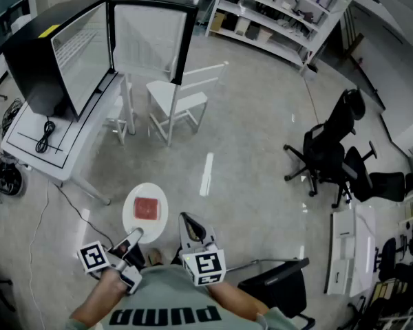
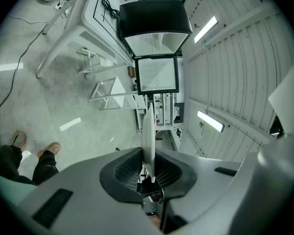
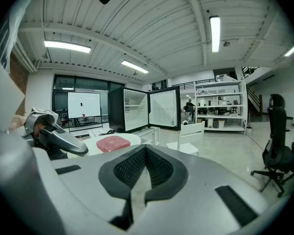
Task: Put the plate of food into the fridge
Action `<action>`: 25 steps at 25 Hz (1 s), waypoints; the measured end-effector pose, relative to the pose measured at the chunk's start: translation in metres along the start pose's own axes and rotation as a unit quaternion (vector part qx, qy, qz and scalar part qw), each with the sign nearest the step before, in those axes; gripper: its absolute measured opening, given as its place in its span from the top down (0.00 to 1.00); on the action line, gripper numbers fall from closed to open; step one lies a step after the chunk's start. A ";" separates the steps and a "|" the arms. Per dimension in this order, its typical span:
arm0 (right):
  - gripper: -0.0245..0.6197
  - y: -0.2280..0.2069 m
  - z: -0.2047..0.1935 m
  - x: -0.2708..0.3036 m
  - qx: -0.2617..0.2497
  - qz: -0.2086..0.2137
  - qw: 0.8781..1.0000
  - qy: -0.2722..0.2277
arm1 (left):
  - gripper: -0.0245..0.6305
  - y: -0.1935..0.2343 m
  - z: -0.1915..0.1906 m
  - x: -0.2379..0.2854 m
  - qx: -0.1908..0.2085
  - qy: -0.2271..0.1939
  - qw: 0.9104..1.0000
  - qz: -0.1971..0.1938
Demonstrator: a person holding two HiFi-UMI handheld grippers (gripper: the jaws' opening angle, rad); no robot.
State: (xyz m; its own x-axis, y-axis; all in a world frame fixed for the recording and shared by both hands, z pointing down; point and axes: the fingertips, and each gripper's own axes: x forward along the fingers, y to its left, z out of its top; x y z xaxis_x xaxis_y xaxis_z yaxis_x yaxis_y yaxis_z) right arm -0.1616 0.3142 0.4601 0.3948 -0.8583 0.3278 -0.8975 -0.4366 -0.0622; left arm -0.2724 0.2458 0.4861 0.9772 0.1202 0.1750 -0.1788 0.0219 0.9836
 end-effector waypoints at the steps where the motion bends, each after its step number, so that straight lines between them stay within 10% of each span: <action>1: 0.96 -0.006 0.005 0.008 -0.003 -0.005 1.000 -0.011 | 0.89 -0.004 0.008 0.010 0.009 0.004 1.000 -0.011; 25: 0.95 -0.024 0.015 0.047 -0.012 -0.020 0.999 -0.027 | 0.89 -0.015 0.041 0.039 0.007 0.003 0.999 -0.048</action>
State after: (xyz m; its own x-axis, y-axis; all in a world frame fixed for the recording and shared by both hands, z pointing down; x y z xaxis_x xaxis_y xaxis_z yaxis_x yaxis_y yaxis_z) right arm -0.1189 0.2802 0.4631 0.4404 -0.8535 0.2786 -0.8847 -0.4654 -0.0272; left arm -0.2272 0.2094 0.4796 0.9889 0.1250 0.0800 -0.0830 0.0193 0.9964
